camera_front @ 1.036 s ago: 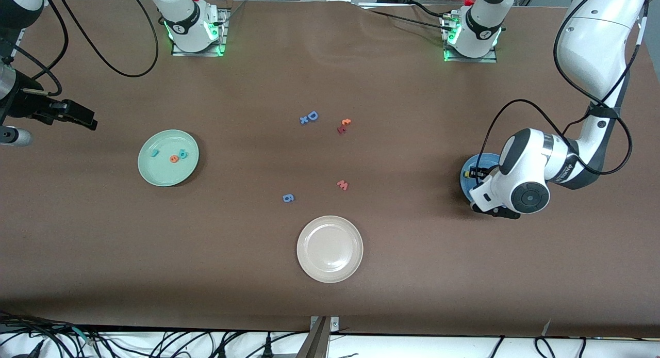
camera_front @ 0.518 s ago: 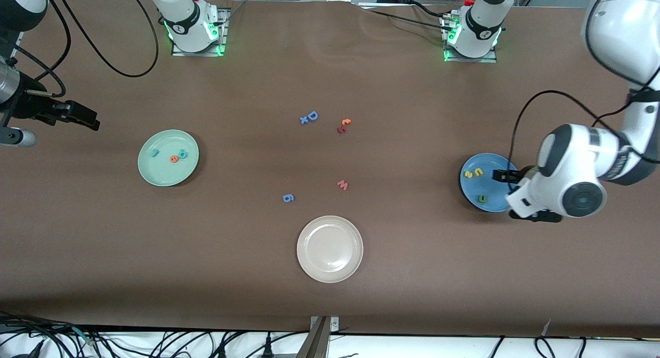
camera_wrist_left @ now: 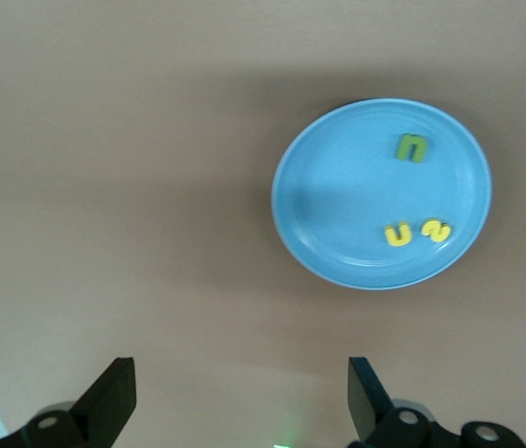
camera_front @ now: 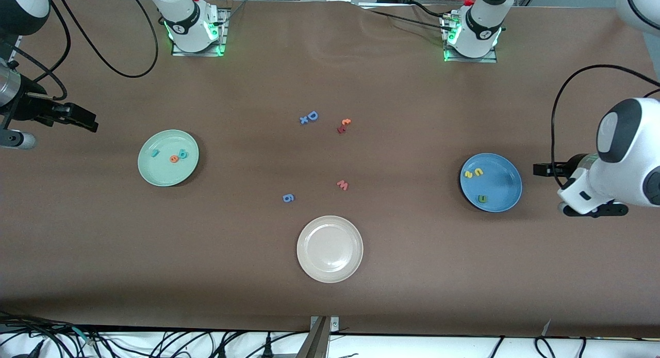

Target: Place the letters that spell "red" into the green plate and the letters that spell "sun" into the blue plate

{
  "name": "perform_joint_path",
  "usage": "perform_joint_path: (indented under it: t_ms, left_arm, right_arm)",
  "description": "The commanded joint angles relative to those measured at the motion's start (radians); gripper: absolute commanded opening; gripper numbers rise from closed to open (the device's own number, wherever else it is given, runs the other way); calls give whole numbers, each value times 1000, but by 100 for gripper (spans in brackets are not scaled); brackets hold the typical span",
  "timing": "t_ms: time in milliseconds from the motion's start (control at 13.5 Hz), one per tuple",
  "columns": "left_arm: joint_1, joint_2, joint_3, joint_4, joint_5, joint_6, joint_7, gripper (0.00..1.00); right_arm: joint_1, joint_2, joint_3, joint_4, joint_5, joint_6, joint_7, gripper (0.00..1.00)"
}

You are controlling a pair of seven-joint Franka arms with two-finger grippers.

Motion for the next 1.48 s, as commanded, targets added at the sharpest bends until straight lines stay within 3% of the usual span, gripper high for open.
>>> perform_joint_path:
  t_ms: [0,148,370,592,740,1406]
  left_arm:
    - [-114,-113,153,-77,-36,0,69,100]
    - [-185,-218,287,-154,-204,44,103,100]
    - [-212,-382,299,-267,-253,72,111,100]
    - [-255,-496,334,-309,-288,72,112,100]
    - [-353,-533,429,-309,-292,86,114,100]
    - [-360,-536,421,-294,-299,60,114,100]
  right_arm:
    - [6,-1,1,-1,-17,6,15,100]
    - [6,-1,1,-2,-15,3,15,100]
    - [4,-1,1,-2,-15,3,15,100]
    - [4,-1,1,-1,-15,4,15,100]
    - [4,-1,1,4,-12,8,15,100]
    - [6,5,0,6,-10,8,15,100]
